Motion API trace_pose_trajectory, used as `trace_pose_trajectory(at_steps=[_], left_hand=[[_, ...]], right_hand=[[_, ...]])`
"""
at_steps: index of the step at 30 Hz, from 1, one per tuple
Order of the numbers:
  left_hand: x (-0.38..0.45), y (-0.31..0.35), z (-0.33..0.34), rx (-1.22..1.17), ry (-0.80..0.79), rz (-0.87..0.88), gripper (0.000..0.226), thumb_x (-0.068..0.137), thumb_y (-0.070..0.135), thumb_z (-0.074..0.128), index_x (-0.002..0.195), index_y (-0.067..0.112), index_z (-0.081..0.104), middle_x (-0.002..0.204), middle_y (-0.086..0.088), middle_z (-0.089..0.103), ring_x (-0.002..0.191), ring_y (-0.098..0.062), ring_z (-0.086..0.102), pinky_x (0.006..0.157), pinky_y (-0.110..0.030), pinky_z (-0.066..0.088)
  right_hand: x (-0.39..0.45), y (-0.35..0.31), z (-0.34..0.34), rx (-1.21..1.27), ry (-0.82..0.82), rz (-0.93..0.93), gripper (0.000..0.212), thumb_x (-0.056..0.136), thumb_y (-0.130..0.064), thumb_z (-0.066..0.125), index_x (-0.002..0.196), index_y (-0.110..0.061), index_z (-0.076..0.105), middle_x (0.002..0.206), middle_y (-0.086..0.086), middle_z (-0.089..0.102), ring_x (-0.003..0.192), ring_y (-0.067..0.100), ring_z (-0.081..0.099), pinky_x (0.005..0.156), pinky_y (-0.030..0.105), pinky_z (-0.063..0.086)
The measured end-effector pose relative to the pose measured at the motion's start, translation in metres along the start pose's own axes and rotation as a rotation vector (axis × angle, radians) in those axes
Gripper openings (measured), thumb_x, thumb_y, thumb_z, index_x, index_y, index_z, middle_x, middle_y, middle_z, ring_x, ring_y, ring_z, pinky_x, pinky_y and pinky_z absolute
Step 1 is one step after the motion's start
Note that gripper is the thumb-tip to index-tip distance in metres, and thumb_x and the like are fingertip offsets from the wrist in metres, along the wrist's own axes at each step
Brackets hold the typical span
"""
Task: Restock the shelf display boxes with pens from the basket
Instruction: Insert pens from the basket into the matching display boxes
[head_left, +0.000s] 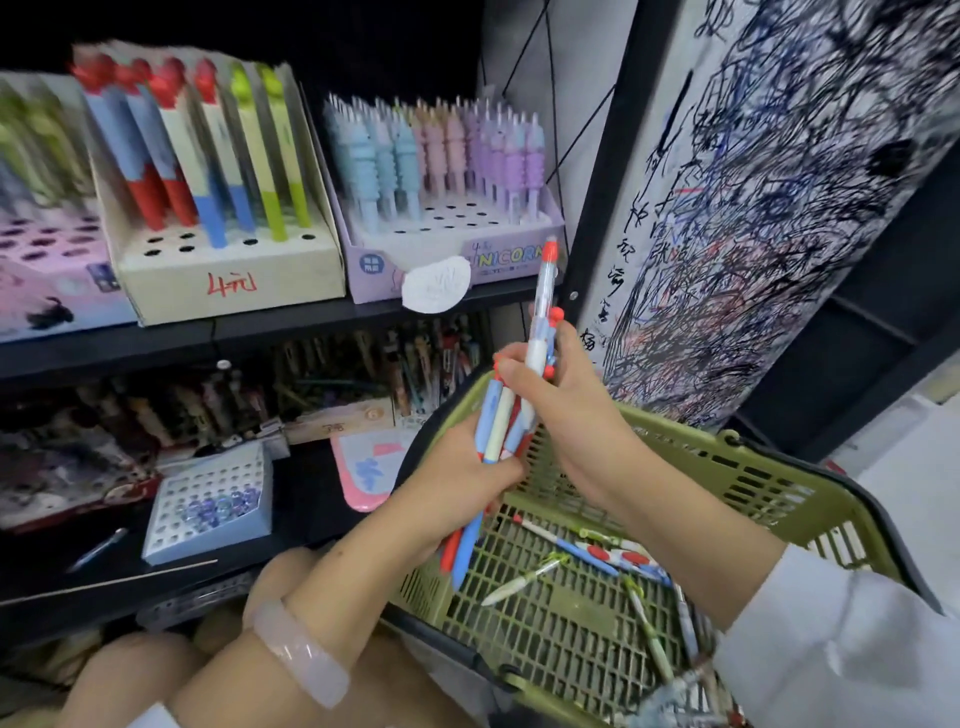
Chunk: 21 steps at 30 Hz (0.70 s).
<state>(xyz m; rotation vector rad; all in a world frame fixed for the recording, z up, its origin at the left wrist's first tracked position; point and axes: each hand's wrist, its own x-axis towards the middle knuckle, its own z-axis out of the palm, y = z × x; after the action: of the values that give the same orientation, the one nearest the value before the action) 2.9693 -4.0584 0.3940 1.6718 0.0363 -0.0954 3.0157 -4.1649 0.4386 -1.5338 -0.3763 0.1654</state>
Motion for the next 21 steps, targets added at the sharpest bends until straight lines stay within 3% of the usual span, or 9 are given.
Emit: trace_pose_trajectory(at_steps=[2, 5, 8, 12, 14, 17, 21], left_hand=[[0.0, 0.002, -0.001, -0.006, -0.003, -0.004, 0.027, 0.076, 0.002, 0.052, 0.077, 0.027, 0.06, 0.048, 0.01, 0.046, 0.042, -0.007, 0.043, 0.044, -0.021, 0.039], [0.001, 0.006, -0.005, 0.009, 0.045, -0.035, 0.035, 0.075, 0.003, 0.054, 0.06, 0.033, 0.061, 0.048, 0.007, 0.047, 0.04, -0.009, 0.043, 0.042, -0.021, 0.039], [0.001, 0.012, -0.011, -0.08, 0.178, -0.048, 0.023, 0.076, 0.0, 0.053, 0.067, 0.021, 0.055, 0.048, 0.001, 0.048, 0.037, -0.01, 0.042, 0.04, -0.021, 0.037], [0.0, 0.028, -0.029, -0.284, 0.318, 0.016, 0.013, 0.083, 0.0, 0.057, 0.074, 0.009, 0.061, 0.039, 0.003, 0.048, 0.034, -0.009, 0.043, 0.036, -0.016, 0.035], [-0.004, 0.039, -0.035, -0.349, 0.306, 0.076, 0.011, 0.083, 0.005, 0.062, 0.073, 0.008, 0.059, 0.04, 0.003, 0.047, 0.034, -0.009, 0.043, 0.037, -0.015, 0.035], [-0.016, 0.05, -0.044, -0.414, 0.26, 0.134, 0.019, 0.085, 0.007, 0.062, 0.07, 0.014, 0.052, 0.042, 0.003, 0.047, 0.036, -0.01, 0.045, 0.038, -0.018, 0.039], [-0.033, 0.056, -0.064, -0.419, 0.275, 0.175, 0.013, 0.086, 0.003, 0.06, 0.076, 0.012, 0.058, 0.051, 0.0, 0.058, 0.038, -0.01, 0.044, 0.04, -0.018, 0.041]], right_hand=[[0.004, -0.005, 0.002, -0.015, 0.049, -0.059, 0.02, 0.096, -0.02, 0.048, 0.107, -0.037, 0.048, 0.089, -0.008, 0.059, 0.075, -0.004, 0.056, 0.071, 0.011, 0.048], [0.015, -0.014, 0.002, 0.008, 0.128, -0.081, 0.015, 0.1, -0.025, 0.038, 0.1, -0.029, 0.053, 0.093, -0.006, 0.06, 0.08, 0.005, 0.057, 0.078, 0.02, 0.048], [0.027, -0.028, 0.001, -0.014, 0.137, -0.055, 0.021, 0.101, -0.028, 0.033, 0.105, -0.022, 0.053, 0.103, 0.0, 0.061, 0.085, 0.007, 0.058, 0.082, 0.026, 0.047], [0.024, -0.032, 0.014, -0.12, -0.021, 0.006, 0.036, 0.1, -0.035, 0.031, 0.127, -0.021, 0.05, 0.123, -0.001, 0.058, 0.11, 0.012, 0.056, 0.1, 0.033, 0.042], [0.018, -0.032, 0.028, -0.149, -0.128, 0.01, 0.038, 0.1, -0.038, 0.03, 0.13, -0.023, 0.048, 0.126, 0.004, 0.057, 0.106, 0.011, 0.056, 0.095, 0.029, 0.044], [0.013, -0.038, 0.048, -0.144, -0.255, 0.015, 0.041, 0.1, -0.04, 0.028, 0.133, -0.025, 0.045, 0.117, 0.023, 0.059, 0.082, 0.015, 0.059, 0.079, 0.029, 0.05], [0.016, -0.047, 0.068, -0.107, -0.372, 0.005, 0.039, 0.099, -0.042, 0.026, 0.132, -0.029, 0.044, 0.091, 0.017, 0.06, 0.06, 0.016, 0.057, 0.062, 0.03, 0.05]])
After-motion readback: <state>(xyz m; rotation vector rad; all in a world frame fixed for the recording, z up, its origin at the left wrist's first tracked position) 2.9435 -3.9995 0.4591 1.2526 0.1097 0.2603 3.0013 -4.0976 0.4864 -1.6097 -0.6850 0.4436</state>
